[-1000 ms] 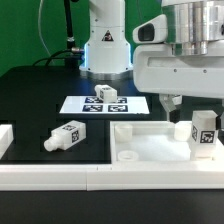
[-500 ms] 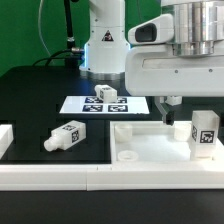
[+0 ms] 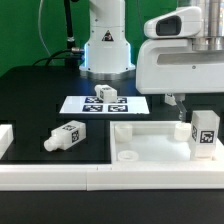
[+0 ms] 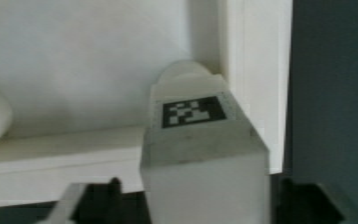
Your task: Assemble one leg
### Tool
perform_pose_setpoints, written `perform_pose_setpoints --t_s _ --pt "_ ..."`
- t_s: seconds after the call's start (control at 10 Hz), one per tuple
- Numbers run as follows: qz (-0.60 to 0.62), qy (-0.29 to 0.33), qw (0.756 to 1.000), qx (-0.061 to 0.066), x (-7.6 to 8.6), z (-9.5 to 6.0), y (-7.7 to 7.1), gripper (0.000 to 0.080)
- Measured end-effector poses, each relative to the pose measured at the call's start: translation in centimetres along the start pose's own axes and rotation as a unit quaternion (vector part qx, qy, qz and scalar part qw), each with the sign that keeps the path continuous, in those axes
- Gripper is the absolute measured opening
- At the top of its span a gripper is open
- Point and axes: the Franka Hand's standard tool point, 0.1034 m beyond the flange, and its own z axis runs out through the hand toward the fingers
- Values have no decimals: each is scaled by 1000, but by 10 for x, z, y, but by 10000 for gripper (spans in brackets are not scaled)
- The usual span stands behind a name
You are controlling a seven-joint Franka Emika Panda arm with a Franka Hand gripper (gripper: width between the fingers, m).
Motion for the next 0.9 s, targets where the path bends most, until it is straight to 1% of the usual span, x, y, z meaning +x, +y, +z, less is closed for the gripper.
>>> perform_pose_setpoints --t_s 0.1,0.2,0.3,0.4,0.5,0.7,0.8,0.9 --pt "45 0 999 0 0 0 1 282" --pt "88 -1 996 -1 0 0 1 282" --pt "166 -2 986 -3 1 -1 3 282" --pt "251 -3 968 -5 0 -1 4 282" --pt "352 -4 936 -9 -1 1 6 282" --pt "546 -3 838 -9 -2 1 5 282" --pt "561 -6 828 -6 -2 2 6 284" --pt "556 -5 831 -6 -2 2 6 284"
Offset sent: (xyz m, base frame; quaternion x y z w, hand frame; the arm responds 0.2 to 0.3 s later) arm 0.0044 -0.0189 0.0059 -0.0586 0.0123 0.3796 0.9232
